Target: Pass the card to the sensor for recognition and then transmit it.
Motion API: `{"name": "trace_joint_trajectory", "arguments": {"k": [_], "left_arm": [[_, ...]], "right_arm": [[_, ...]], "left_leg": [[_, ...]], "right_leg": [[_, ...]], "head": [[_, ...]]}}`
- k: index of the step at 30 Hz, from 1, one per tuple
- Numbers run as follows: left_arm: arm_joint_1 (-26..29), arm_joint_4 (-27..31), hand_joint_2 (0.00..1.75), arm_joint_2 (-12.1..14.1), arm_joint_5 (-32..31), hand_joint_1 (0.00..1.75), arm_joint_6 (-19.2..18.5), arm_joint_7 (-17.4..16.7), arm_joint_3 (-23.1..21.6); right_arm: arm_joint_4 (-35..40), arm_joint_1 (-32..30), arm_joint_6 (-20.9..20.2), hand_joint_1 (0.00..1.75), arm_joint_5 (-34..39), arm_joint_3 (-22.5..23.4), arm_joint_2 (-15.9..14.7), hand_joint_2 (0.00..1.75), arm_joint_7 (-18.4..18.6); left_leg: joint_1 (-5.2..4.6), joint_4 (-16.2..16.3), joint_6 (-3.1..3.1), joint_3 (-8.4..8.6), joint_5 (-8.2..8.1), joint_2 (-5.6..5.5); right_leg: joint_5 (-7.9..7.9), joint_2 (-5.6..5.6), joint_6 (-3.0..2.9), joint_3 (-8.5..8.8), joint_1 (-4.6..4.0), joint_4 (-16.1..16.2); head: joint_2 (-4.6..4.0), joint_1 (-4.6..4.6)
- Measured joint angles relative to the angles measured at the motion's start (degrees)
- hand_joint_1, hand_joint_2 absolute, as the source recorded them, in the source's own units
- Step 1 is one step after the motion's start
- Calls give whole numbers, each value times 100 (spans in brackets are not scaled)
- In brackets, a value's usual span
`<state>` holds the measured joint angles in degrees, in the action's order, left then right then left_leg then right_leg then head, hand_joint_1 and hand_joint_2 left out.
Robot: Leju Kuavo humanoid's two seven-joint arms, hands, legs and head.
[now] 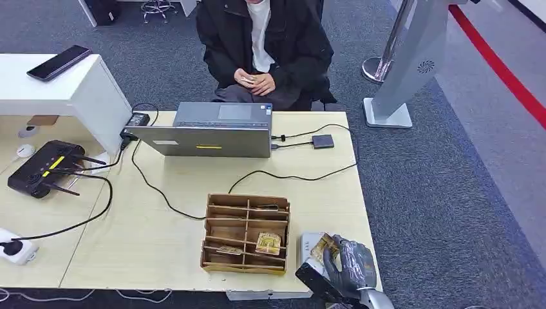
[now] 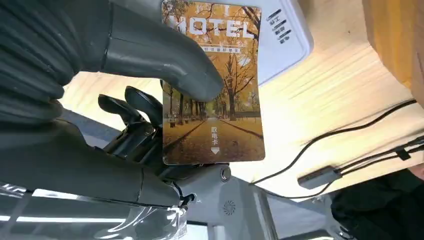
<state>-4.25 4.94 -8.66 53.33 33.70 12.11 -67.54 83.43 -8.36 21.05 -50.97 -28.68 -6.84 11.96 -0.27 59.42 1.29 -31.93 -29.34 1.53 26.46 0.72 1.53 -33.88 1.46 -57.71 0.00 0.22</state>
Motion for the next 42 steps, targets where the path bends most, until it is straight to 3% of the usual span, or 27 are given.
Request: {"name": "trace_joint_trajectory", "arguments": {"k": [23,42], "left_arm": [[-2,0,0,0,50,0,0,0,-72],[-12,0,0,-2,221,0,2,13,-151]], "right_arm": [[24,-7,44,175,-203,98,15,175,66],[623,-164,407,175,-1014,409,94,175,-55]], "left_leg": [[0,0,0,3,0,1],[0,0,0,-2,0,2]], "right_leg": [[0,0,0,3,0,0],[0,-2,0,-2,0,0]], "head": [[0,-2],[0,0]]}}
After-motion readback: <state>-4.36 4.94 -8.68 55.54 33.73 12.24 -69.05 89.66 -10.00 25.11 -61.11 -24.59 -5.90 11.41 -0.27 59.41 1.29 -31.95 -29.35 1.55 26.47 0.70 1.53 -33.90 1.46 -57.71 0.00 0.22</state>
